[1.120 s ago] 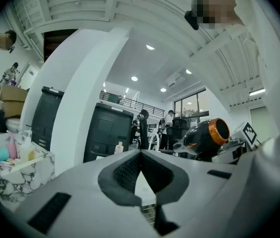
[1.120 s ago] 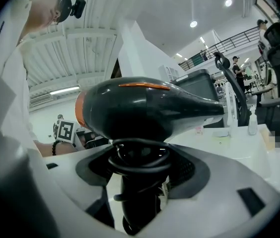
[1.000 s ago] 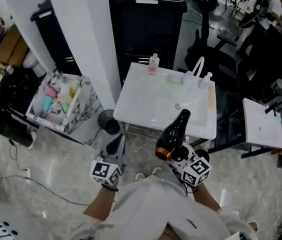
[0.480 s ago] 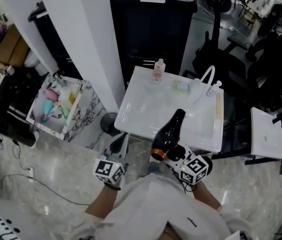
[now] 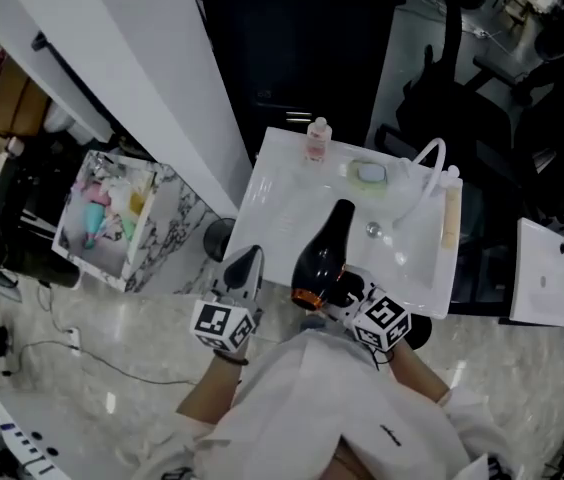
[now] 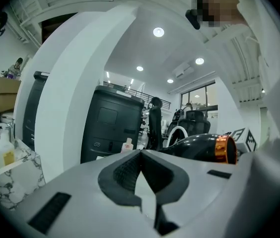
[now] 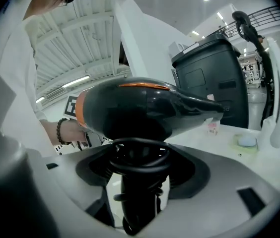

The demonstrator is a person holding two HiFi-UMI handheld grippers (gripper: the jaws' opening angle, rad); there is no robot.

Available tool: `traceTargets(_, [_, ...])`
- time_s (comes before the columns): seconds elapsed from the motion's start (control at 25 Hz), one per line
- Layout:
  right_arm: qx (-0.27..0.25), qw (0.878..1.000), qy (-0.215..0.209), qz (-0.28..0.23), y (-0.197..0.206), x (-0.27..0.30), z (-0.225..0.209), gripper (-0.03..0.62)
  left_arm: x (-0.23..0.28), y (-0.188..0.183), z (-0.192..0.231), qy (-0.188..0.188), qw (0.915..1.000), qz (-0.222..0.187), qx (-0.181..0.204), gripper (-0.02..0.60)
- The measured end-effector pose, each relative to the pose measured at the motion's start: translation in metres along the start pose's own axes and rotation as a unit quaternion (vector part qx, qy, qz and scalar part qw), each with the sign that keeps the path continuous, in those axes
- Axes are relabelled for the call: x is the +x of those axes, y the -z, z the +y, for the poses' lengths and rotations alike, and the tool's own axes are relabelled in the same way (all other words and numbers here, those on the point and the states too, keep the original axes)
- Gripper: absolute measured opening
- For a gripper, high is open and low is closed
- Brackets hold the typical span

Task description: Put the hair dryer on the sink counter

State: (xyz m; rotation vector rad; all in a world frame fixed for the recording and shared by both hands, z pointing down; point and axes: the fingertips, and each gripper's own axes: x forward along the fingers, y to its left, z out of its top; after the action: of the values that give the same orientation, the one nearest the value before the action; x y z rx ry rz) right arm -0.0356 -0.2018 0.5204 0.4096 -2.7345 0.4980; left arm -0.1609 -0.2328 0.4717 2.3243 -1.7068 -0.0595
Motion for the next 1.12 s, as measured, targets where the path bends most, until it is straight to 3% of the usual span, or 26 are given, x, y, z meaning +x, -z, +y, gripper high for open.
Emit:
traceTargets(0.36, [0.007, 0.999, -0.038, 0.020, 0.000, 0.013, -0.049, 0.311, 0.055, -0.002, 0.012, -0.026, 0.9996, 0.008, -0.003, 0.023])
traceTargets(0.6, [0.009, 0.999, -0.038, 0.034, 0.000, 0.027, -0.068, 0.311, 0.078, 0.013, 0.019, -0.029, 0.9992, 0.022, -0.015, 0.023])
traceTargets(1.12, [0.010, 0.997, 0.002, 0.071, 0.009, 0.064, -0.097, 0.311, 0.114, 0.035, 0.046, 0.021, 0.9982, 0.054, -0.013, 0.023])
